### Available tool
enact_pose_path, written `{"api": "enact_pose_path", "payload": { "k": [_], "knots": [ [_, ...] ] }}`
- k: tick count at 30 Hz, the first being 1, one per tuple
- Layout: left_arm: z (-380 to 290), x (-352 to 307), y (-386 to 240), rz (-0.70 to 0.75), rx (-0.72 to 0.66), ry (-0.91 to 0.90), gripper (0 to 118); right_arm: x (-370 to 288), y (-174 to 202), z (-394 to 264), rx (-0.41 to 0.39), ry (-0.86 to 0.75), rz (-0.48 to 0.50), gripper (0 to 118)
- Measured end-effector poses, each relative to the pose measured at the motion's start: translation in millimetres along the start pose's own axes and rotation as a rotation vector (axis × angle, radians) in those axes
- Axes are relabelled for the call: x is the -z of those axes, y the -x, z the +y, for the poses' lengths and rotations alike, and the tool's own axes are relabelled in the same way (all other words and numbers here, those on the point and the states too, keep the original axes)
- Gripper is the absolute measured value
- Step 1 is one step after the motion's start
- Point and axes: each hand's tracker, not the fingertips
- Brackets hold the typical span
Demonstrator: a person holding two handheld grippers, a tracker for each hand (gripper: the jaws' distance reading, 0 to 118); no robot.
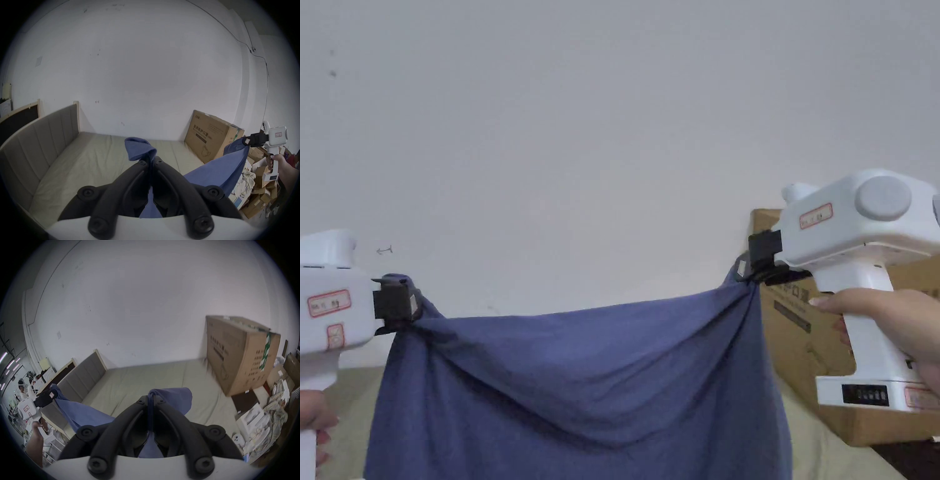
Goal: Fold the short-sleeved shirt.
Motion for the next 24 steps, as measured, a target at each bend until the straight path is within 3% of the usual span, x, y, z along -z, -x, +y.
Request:
{"api": "enact_pose_path", "payload": {
  "k": [10,15,20,24],
  "knots": [
    [93.5,49.1,-9.4,0.104,0.005,-0.202,3,27.8,27.0,118.7,-0.015,-0.206,-0.1,5],
    [117.0,86.0,-6.5,0.149,-0.009,-0.301,3,53.5,46.2,152.5,-0.101,-0.324,-0.164,5],
    [97.8,119.2,-7.8,0.202,0.042,-0.329,3,97.6,45.1,141.0,-0.119,-0.383,-0.234,5],
    [40.5,154.8,1.9,0.222,0.038,-0.157,3,148.1,25.4,75.7,-0.126,-0.328,-0.297,5]
  ]
}}
